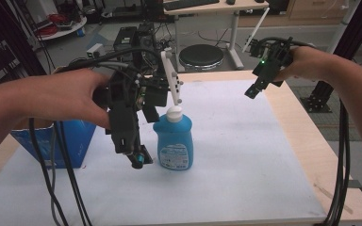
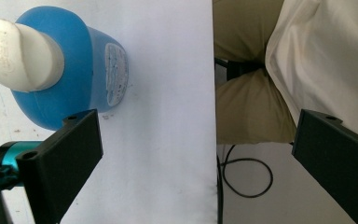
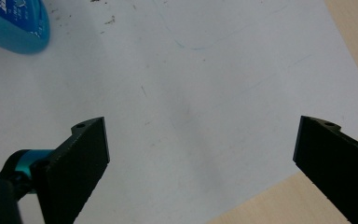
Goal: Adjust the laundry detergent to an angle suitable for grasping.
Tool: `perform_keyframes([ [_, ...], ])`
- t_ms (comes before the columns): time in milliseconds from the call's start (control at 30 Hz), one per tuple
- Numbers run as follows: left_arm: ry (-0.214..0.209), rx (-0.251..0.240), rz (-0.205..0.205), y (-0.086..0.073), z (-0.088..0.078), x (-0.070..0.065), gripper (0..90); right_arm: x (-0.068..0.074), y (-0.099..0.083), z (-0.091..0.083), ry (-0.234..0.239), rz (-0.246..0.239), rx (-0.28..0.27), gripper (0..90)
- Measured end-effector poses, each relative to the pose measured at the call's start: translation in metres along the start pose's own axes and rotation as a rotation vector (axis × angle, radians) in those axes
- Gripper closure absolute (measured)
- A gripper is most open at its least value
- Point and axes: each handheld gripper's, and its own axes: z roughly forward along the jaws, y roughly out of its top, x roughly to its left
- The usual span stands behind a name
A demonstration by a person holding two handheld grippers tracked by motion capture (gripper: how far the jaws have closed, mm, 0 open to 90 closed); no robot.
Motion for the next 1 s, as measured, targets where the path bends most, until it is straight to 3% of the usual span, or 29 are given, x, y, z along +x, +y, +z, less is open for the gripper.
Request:
perform_keyframes([
  [1000, 0.022, 0.001, -0.001, -0.0005, -0.0049, -0.0073, 1.7, 0.0047, -0.003, -0.0084, -0.008, 0.002, -0.009, 2.5],
])
